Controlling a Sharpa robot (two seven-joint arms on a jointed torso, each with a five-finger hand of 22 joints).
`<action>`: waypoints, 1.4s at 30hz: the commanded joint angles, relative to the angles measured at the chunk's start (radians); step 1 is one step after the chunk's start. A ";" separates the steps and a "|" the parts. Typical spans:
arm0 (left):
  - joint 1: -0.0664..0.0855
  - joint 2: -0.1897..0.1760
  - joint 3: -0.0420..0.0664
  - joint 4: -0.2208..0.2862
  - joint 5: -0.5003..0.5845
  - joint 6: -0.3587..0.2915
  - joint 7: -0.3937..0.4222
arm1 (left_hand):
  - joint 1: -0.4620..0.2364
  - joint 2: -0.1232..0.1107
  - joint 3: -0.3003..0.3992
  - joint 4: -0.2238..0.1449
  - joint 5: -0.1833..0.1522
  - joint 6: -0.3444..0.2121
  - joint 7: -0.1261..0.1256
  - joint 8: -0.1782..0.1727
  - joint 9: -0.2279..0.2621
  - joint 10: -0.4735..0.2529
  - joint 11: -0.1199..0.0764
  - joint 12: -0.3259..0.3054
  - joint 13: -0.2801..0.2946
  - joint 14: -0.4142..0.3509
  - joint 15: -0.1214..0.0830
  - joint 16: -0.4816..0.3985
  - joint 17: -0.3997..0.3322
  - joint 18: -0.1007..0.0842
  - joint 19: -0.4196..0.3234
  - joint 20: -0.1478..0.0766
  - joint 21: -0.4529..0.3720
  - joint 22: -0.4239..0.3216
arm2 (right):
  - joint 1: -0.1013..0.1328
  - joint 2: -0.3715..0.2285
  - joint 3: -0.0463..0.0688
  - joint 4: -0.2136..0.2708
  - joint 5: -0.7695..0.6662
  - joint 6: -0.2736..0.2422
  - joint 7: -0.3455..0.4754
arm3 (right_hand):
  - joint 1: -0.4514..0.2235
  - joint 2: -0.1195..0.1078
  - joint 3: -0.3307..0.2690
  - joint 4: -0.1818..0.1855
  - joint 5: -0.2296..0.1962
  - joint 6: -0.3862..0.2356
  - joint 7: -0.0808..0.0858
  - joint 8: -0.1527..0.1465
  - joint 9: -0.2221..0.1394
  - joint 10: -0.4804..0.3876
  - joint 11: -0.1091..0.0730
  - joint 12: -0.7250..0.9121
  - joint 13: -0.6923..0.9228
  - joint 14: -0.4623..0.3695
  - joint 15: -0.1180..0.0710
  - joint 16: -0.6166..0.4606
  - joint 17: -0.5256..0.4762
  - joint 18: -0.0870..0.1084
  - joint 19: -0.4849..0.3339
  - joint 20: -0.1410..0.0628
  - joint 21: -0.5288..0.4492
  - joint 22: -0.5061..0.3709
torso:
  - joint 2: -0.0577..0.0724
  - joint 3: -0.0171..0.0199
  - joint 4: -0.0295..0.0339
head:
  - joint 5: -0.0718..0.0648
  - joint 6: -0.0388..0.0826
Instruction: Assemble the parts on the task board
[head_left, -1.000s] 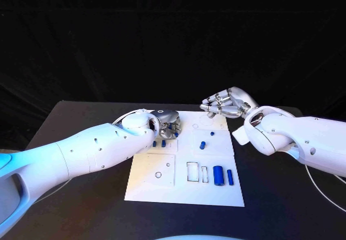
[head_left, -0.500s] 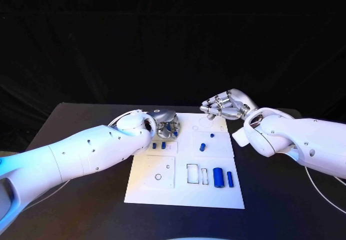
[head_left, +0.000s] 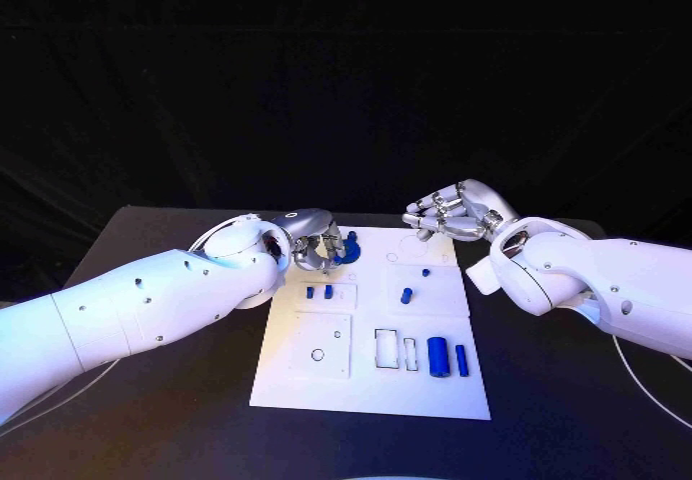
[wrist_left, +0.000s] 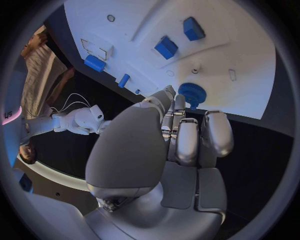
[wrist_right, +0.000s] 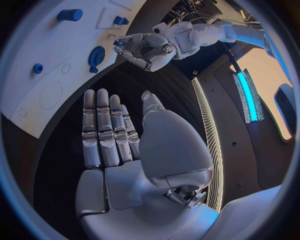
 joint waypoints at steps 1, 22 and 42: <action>0.001 -0.013 0.001 0.005 0.033 0.022 -0.015 | -0.012 0.001 0.006 0.000 0.004 0.005 0.000 -0.006 0.000 0.007 0.001 -0.003 0.000 0.007 -0.008 0.003 -0.001 -0.020 0.006 -0.001 0.003 0.001 | -0.002 0.000 0.000 0.000 -0.003 0.015 0.007 | -0.001 0.011 -0.003 -0.001 0.005 -0.007 -0.001 0.005 -0.001 -0.006 -0.001 0.005 -0.001 -0.004 0.001 -0.003 -0.001 0.005 -0.005 0.000 -0.006 -0.001 | 0.002 -0.0009 -0.0003 | 0.003 0.000; -0.003 -0.032 -0.006 -0.020 0.044 0.069 -0.029 | -0.017 -0.001 0.006 0.000 0.004 0.008 -0.001 -0.007 -0.001 0.011 0.000 -0.005 0.001 0.006 -0.009 0.001 -0.006 -0.020 0.006 -0.002 0.004 0.002 | -0.006 0.002 0.000 0.000 -0.003 0.016 0.006 | -0.001 0.015 -0.004 -0.001 0.009 -0.007 -0.001 0.005 -0.001 -0.006 -0.001 0.007 -0.001 -0.003 0.001 -0.003 -0.001 0.005 -0.004 0.000 -0.006 -0.003 | 0.002 0.0000 -0.0027 | 0.008 -0.005; -0.007 -0.011 -0.008 -0.042 0.052 0.078 -0.020 | -0.023 -0.003 0.005 0.001 0.004 0.010 -0.002 -0.008 -0.002 0.013 0.000 -0.008 0.001 0.005 -0.009 -0.001 -0.010 -0.020 0.006 -0.002 0.004 0.002 | -0.006 0.003 0.000 0.002 -0.003 0.015 0.006 | -0.001 0.015 -0.004 -0.001 0.009 -0.007 -0.001 0.005 -0.001 -0.006 -0.001 0.007 -0.001 -0.003 0.001 -0.003 -0.001 0.005 -0.004 0.000 -0.006 -0.003 | 0.002 0.0002 -0.0036 | 0.008 -0.008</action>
